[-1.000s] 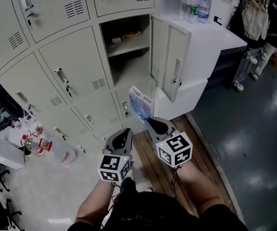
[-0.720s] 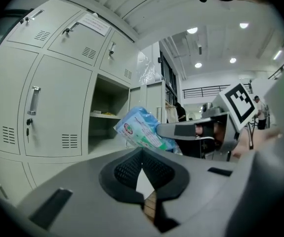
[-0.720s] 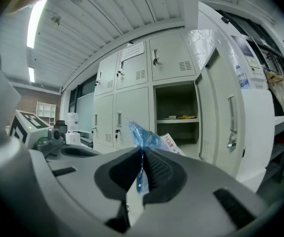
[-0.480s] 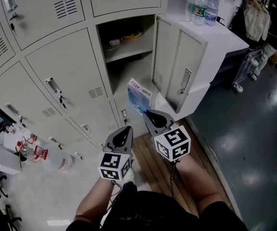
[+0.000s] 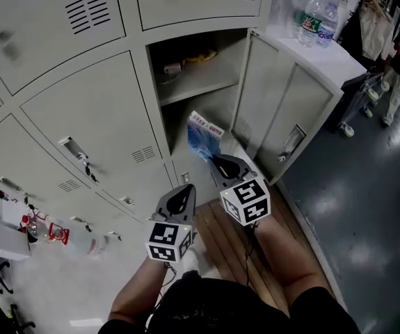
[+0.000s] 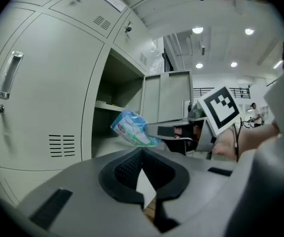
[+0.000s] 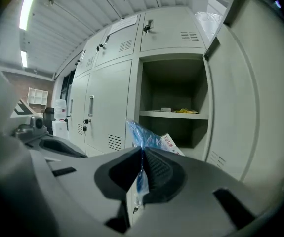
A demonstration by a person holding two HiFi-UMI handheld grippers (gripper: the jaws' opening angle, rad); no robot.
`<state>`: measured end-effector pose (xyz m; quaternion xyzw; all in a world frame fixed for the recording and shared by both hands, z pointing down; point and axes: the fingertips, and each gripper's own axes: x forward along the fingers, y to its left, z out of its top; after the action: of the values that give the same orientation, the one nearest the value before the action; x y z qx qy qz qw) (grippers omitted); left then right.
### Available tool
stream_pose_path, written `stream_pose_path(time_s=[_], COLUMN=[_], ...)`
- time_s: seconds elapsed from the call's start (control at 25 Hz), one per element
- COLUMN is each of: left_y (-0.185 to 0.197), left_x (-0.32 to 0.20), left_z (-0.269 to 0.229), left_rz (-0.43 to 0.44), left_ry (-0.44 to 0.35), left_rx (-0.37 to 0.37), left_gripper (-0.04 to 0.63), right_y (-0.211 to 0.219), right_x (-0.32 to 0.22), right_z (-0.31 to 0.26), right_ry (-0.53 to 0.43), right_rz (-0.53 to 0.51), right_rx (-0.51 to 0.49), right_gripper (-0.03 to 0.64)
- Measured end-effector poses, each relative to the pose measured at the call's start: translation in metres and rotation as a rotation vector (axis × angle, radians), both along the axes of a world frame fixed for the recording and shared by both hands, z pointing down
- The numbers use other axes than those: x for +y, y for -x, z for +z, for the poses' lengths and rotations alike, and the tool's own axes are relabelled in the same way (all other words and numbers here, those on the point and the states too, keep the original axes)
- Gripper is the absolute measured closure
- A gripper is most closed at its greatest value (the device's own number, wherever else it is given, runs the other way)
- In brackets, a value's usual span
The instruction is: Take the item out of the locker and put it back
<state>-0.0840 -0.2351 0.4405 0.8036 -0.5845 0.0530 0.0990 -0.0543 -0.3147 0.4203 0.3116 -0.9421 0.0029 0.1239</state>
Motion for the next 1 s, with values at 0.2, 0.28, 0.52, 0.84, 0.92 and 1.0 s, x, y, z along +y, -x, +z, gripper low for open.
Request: stream_pose_path(time_s=[0.2,0.28,0.52,0.84,0.92,1.0], left_y=[0.017,0.023,0.030,0.035,0.038,0.041], left_x=[-0.029,-0.041,-0.071,-0.095,-0.099,-0.102], left_z=[0.007,0.009,0.015,0.022,0.025,0.028], left_rz=[0.026,0.036,0.074,0.105,0.108,0.111], left_ry=[0.016,0.019,0.036,0.056,0.062,0.069], left_rx=[0.008,0.011,0.006,0.002,0.002,-0.001], left_gripper=[0.592,0.592,0.592,0.592,0.592,0.592], right_y=[0.025,0.033,0.049,0.064,0.067,0.070], right_x=[-0.040,-0.056,-0.100,-0.142,-0.151,-0.160], right_z=[0.011,0.017,0.034,0.059,0.066,0.074], right_ry=[-0.009,-0.011,-0.015,0.009,0.019,0.030], right_rz=[0.016,0.020,0.038,0.056,0.061,0.067], right_rx=[0.043,0.060,0.100,0.141,0.152,0.160], right_gripper=[0.603,0.603,0.603,0.603,0.603,0.603])
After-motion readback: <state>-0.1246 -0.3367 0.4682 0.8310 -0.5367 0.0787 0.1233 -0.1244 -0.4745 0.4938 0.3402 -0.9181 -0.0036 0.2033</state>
